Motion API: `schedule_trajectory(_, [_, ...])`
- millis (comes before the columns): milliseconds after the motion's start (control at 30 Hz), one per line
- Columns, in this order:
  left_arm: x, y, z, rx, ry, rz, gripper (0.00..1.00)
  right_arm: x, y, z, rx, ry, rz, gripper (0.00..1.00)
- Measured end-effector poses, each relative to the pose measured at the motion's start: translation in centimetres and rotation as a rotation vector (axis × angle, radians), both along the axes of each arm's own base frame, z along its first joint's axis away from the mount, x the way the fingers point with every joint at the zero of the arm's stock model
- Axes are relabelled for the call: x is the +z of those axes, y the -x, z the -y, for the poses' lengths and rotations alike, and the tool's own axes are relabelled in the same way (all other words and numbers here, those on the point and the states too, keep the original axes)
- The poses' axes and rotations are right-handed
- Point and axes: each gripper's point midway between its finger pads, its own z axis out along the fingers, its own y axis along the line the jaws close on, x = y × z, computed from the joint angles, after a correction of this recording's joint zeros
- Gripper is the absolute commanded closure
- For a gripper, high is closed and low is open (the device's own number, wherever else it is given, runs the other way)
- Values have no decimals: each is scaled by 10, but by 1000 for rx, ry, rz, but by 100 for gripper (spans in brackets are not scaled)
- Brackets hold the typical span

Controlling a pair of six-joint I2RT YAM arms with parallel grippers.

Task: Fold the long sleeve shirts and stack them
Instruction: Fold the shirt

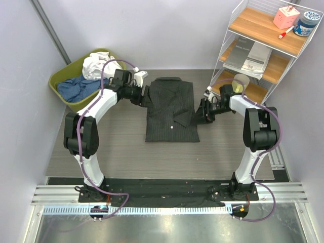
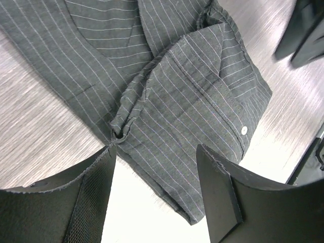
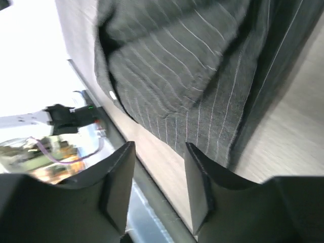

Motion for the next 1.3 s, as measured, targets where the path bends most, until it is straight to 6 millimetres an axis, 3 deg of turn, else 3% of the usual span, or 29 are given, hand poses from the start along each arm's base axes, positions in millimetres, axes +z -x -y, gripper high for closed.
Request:
schedule_trajectory(133, [-2,2,1,-5,-3,-5,34,-24,8,-12,-24,-41,-116,43])
schedule_trajectory(367, [-10,6,-1,-13,-13,-17,34,-21,-10,-32,-44,-103,-91,47])
schedule_trajectory(467, [-10,7,-1,-13,-14,-17,34,-22,-16,-41,-52,-134,-101,59])
schedule_trajectory(500, [-10,7,-1,-13,-14,-17,34,-24,-18,-44,-54,-145,-109,71])
schedule_trajectory(700, [-11,7,-1,-13,-14,-18,34,-23,-32,-56,-91,-201,-145,89])
schedule_trajectory(967, [-18,6,0,-18,-13,-37,35,-1,-81,-75,-142,-303,-62,81])
schedule_trajectory(1067, [-19,2,1,-19,-11,-36,36,-3,-88,-84,-152,-316,-59,82])
schedule_trajectory(1200, [-14,-4,5,-24,-2,-22,36,-10,-96,-88,-160,-294,-50,70])
schedule_trajectory(1300, [-14,-7,8,-31,-1,-18,37,-11,-98,-86,-145,-259,-18,72])
